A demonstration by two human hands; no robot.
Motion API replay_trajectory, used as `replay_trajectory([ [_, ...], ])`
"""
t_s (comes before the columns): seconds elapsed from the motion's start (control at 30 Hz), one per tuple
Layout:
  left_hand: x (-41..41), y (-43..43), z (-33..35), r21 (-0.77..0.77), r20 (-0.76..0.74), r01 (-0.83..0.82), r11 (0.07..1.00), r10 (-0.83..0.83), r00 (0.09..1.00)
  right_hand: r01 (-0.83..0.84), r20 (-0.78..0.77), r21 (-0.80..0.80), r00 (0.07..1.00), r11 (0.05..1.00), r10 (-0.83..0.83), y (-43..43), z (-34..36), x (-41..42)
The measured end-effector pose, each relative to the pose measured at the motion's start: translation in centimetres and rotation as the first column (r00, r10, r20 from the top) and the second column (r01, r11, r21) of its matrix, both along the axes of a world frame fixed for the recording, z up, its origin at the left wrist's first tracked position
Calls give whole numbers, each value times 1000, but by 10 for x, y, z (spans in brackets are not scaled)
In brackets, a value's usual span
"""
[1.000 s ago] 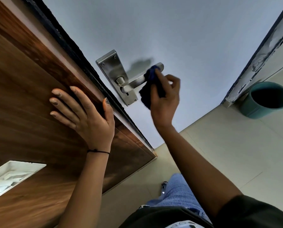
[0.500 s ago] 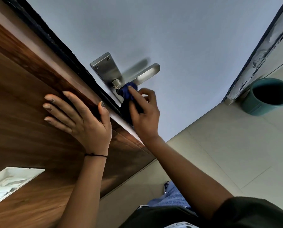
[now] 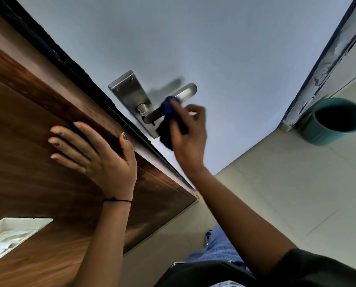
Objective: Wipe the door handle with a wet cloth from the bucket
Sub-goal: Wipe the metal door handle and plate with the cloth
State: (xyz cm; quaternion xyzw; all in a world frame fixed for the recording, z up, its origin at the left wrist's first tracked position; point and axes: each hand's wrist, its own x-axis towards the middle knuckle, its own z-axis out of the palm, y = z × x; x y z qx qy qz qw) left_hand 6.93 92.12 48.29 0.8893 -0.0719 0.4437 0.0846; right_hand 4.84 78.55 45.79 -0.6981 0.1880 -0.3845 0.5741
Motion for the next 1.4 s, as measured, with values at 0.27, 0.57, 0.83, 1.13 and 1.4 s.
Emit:
replay_trajectory([
  [0.27,3,0,-1,23,37,-17,1000,16,999,-124,-150,-340,986,932,76,15,26,-3],
  [0.57,2,0,-1,32,34,-10,999,9,999,-36,-244,-358,968,933,-56,-47,33,13],
  [0.83,2,1,2,61,29,-11,998,10,1000,-54,-175,353,977,934,123,-68,26,30],
  [1.13,2,0,-1,43,21,1,999,-2,1000,-360,230,883,891,302,392,-4,8,34],
  [1.4,3,-1,-1,67,29,-19,998,17,999,-289,-152,503,898,815,412,18,4,24],
])
